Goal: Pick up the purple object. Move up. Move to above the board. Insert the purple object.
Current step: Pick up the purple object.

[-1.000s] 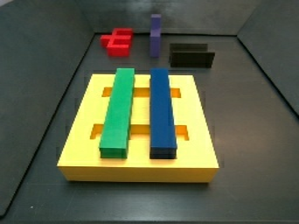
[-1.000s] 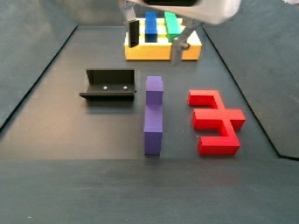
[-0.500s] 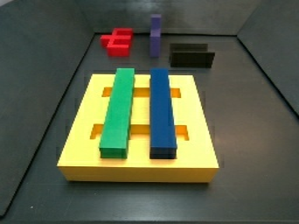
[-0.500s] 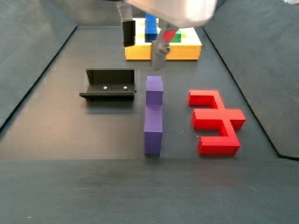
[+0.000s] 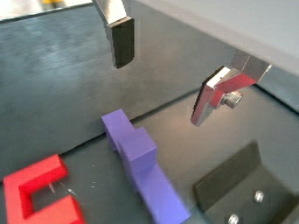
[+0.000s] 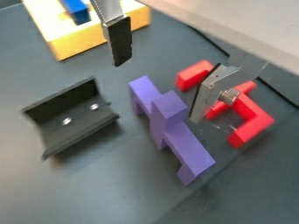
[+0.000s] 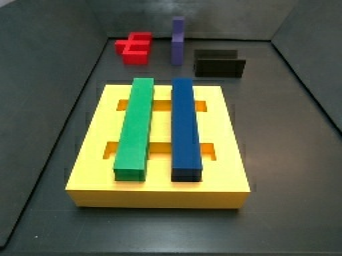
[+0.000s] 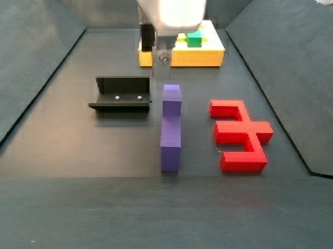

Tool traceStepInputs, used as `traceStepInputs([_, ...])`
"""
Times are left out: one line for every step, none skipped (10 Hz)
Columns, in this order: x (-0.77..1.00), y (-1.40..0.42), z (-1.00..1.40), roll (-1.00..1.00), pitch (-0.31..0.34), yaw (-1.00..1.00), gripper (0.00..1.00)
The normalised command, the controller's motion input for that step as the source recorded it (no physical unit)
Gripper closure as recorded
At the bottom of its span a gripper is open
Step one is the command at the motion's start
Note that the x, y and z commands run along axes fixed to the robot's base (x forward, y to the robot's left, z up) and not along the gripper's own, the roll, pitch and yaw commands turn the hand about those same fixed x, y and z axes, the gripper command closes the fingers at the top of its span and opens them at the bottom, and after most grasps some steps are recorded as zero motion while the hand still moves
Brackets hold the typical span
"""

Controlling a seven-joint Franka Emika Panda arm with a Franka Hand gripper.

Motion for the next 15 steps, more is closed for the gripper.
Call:
traceStepInputs([0.0, -0.01, -0.21, -0.09, -0.069, -1.0, 0.0])
traceStepInputs([0.0, -0.03, -0.27, -0.13, -0.126, -0.97, 0.0])
traceStepInputs([0.0, -0.01, -0.22, -0.25, -0.239, -0.84, 0.0])
traceStepInputs([0.0, 0.01, -0.28, -0.35, -0.239, -0.64, 0.0])
traceStepInputs([-0.18, 0.19, -0.47, -0.18, -0.22, -0.21, 0.0])
traceStepInputs([-0.01, 0.16, -0.51, -0.23, -0.204, 0.03, 0.0])
traceStepInputs([0.0, 0.0, -0.07, 0.0, -0.066, 0.0, 0.0])
traceStepInputs([0.07, -0.09, -0.07, 0.02, 0.0, 0.04, 0.0])
traceStepInputs([0.16, -0.23, -0.19, 0.09, 0.086, 0.18, 0.0])
traceStepInputs([0.24, -0.16, -0.41, 0.05, 0.06, 0.26, 0.0])
traceStepInputs([0.07, -0.03, -0.62, 0.02, 0.004, 0.15, 0.0])
traceStepInputs([0.0, 0.0, -0.63, 0.02, 0.0, 0.1, 0.0])
traceStepInputs([-0.15, 0.08, -0.54, 0.06, 0.0, 0.0, 0.0])
traceStepInputs([-0.15, 0.04, -0.34, 0.04, 0.0, 0.0, 0.0])
traceStepInputs([-0.08, 0.0, -0.34, 0.04, 0.0, 0.0, 0.0])
